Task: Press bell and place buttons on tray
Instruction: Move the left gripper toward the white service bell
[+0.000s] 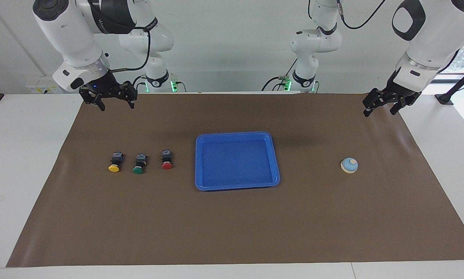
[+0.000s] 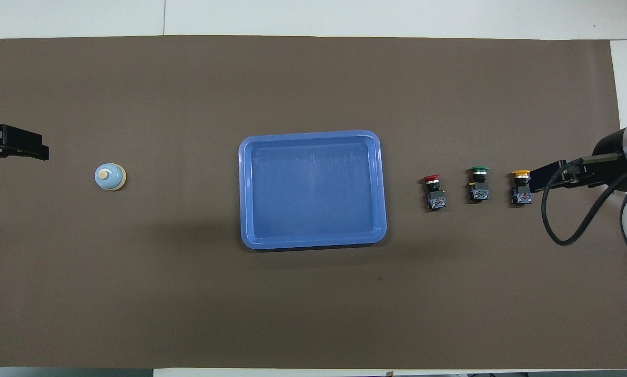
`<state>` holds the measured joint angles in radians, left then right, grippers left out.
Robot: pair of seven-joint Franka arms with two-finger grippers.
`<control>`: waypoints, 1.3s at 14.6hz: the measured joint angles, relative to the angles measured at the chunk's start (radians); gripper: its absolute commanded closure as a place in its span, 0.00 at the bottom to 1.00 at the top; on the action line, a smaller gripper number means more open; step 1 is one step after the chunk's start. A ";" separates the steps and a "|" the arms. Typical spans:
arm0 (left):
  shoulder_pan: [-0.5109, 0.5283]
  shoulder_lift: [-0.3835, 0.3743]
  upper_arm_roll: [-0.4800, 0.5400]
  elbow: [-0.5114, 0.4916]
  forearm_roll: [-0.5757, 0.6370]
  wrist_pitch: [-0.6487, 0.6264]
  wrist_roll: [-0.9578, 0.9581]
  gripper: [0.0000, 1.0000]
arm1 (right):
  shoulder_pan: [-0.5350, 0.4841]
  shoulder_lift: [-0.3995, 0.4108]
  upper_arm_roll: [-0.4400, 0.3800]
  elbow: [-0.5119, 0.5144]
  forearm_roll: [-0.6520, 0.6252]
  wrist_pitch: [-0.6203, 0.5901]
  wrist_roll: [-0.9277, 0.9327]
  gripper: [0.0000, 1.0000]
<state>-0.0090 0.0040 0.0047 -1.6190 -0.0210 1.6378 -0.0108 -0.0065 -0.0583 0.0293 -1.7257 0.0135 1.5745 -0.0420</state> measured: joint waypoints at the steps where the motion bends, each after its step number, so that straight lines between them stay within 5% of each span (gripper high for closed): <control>1: 0.000 0.000 0.000 0.000 0.000 0.000 0.000 0.00 | 0.000 0.000 0.000 0.000 0.000 0.000 0.000 0.00; 8: 0.001 0.000 0.003 -0.002 0.001 0.002 0.000 0.02 | 0.000 0.000 0.000 0.000 0.000 0.000 0.000 0.00; 11: 0.001 0.000 0.006 -0.015 0.001 0.022 -0.010 0.96 | 0.000 0.000 0.000 0.000 0.000 0.000 0.000 0.00; 19: 0.001 0.002 0.005 -0.095 0.001 0.119 -0.014 1.00 | 0.000 0.000 0.000 0.000 0.000 0.000 0.000 0.00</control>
<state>-0.0078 0.0060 0.0097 -1.7136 -0.0201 1.7566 -0.0252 -0.0065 -0.0583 0.0293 -1.7257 0.0135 1.5745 -0.0421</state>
